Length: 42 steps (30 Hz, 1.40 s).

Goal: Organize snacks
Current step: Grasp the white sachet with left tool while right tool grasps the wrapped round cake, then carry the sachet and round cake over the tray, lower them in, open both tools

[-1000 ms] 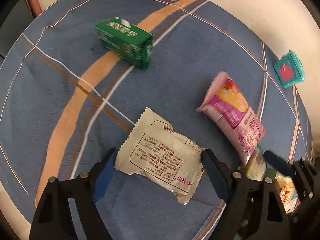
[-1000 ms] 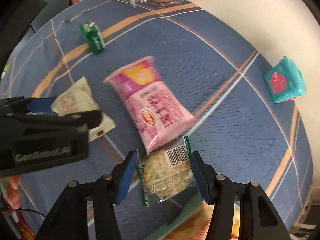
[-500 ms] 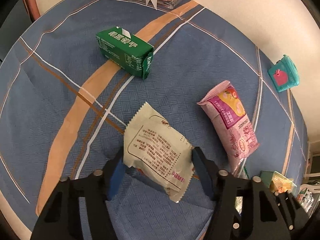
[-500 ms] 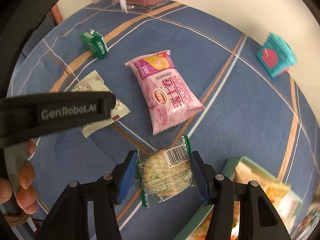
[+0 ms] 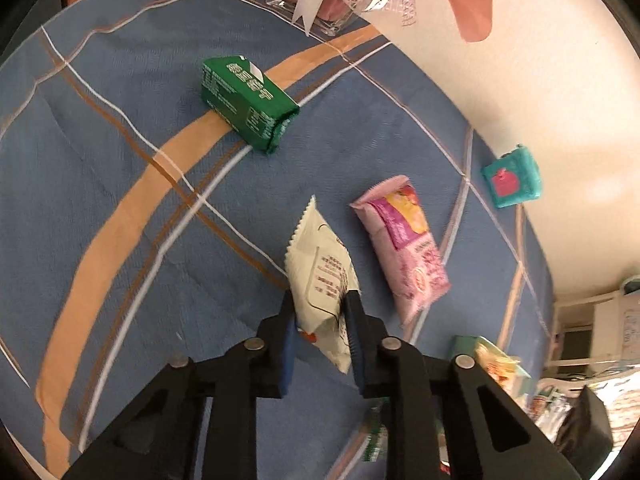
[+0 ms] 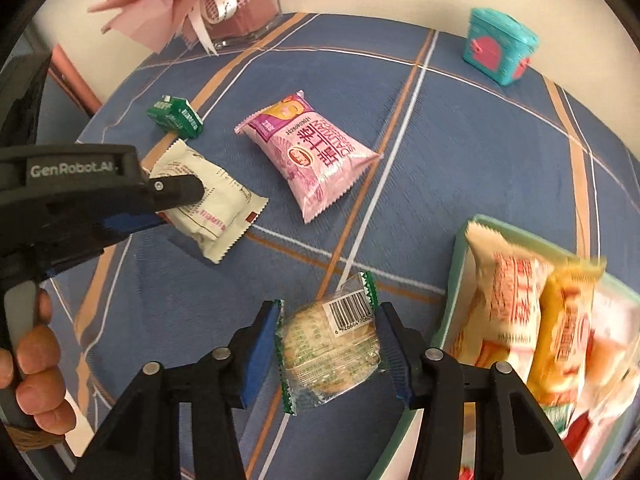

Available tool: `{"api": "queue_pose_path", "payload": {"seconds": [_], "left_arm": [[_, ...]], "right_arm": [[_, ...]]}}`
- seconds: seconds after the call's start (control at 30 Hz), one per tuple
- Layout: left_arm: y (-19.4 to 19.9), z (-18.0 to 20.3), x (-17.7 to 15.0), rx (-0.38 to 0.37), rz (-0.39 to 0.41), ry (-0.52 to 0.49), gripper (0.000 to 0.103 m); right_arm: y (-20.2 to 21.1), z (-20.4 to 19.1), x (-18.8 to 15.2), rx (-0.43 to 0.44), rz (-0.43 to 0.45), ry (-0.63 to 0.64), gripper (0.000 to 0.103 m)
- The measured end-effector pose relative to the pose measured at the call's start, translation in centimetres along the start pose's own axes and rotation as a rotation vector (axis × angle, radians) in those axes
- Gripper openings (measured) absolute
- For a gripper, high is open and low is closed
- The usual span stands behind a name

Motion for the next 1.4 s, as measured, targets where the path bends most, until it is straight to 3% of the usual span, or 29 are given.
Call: {"api": "queue_pose_path", "payload": {"seconds": [0.3, 0.33, 0.37, 0.5, 0.67, 0.77, 0.9, 0.97, 1.03, 1.1, 1.4], "left_arm": [[1.6, 0.8, -1.7, -0.045, 0.01, 0.007, 0.018], [2.2, 1.1, -1.8, -0.049, 0.02, 0.001, 0.018], [2.7, 1.4, -1.9, -0.048, 0.03, -0.01, 0.018], [4.4, 2.9, -2.0, -0.041, 0.069, -0.058, 0.018], [5.2, 4.1, -2.4, -0.027, 0.089, -0.088, 0.018], [5.0, 4.1, -3.0, -0.002, 0.073, -0.103, 0.018], [4.0, 1.8, -3.5, -0.01, 0.028, -0.031, 0.018], [3.8, 0.9, -3.7, 0.003, 0.017, -0.009, 0.018], [3.6, 0.0, -3.8, 0.005, 0.006, 0.013, 0.018], [3.7, -0.4, -3.7, 0.003, 0.008, 0.023, 0.018], [3.8, -0.9, -3.6, -0.012, 0.003, 0.039, 0.018]], "right_arm": [[3.9, 1.1, -1.5, 0.05, 0.052, -0.046, 0.048], [4.6, 1.2, -1.6, 0.064, 0.066, -0.049, 0.021], [5.2, 1.3, -1.7, 0.073, 0.08, -0.054, 0.011], [7.3, 2.0, -1.9, 0.053, 0.121, -0.074, 0.011], [7.2, 2.9, -1.1, 0.077, 0.106, -0.101, 0.011], [6.0, 2.9, -1.2, 0.112, 0.067, -0.128, 0.014], [4.0, 2.3, -1.1, 0.119, 0.025, -0.131, 0.016], [3.1, 2.2, -1.0, 0.119, 0.007, -0.148, 0.025], [2.6, 2.4, -1.0, 0.106, -0.004, -0.17, 0.047], [2.3, 2.5, -0.9, 0.095, -0.006, -0.184, 0.053], [0.9, 0.6, -0.7, 0.09, -0.024, -0.172, 0.061]]}}
Point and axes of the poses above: each gripper's, at about its wrist camera, not at the fingertips, and y roughly against the way its jaws point, z to its right, x to its top, the point moved 4 cm from there along -y, roughly the way its jaws point, and after that the axes turned 7 degrees about -y, right-handed, at the moved point
